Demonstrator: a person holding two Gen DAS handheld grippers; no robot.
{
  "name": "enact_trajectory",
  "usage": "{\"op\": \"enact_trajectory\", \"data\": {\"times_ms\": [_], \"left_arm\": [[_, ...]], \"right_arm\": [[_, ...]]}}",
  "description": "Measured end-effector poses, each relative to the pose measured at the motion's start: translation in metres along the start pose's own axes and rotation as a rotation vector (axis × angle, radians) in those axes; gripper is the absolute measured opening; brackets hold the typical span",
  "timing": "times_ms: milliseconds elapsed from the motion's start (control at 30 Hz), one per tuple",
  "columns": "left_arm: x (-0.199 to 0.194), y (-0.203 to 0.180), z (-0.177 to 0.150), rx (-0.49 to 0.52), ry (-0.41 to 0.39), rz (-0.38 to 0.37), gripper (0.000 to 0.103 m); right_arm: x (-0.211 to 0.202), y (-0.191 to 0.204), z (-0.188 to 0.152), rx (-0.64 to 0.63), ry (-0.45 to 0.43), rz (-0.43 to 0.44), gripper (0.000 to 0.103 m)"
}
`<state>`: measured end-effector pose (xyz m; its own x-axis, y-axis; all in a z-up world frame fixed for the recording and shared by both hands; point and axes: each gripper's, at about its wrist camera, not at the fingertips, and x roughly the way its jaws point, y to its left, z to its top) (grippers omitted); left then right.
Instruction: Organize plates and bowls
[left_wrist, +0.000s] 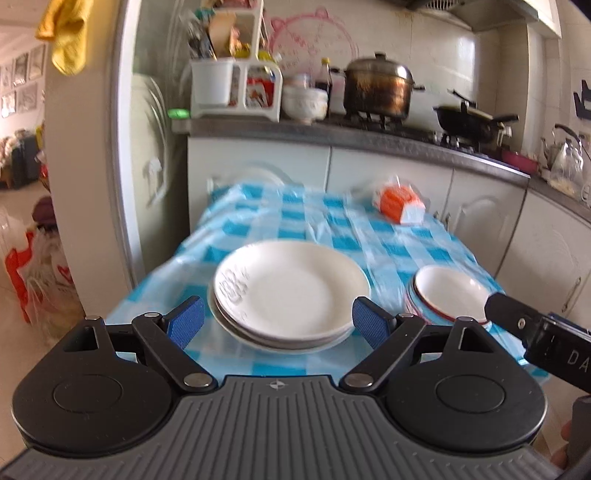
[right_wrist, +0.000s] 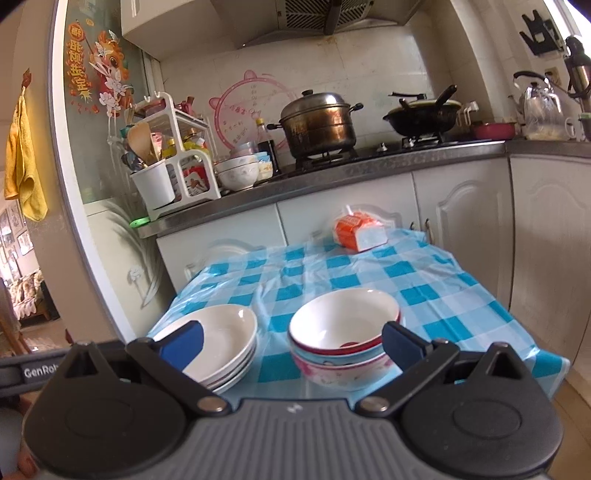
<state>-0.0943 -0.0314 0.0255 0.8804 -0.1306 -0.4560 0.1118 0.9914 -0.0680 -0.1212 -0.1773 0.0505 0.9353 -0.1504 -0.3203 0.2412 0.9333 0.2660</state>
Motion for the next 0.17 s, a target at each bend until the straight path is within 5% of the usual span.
{"op": "enact_trajectory", "data": {"times_ms": [167], "left_arm": [[0.0139,-0.0066,-0.0078,0.032,0.065,0.004,0.103]], "right_arm": [[0.0046,-0.0082,-0.0038,0.019,-0.003,-0.013,0.102]]}}
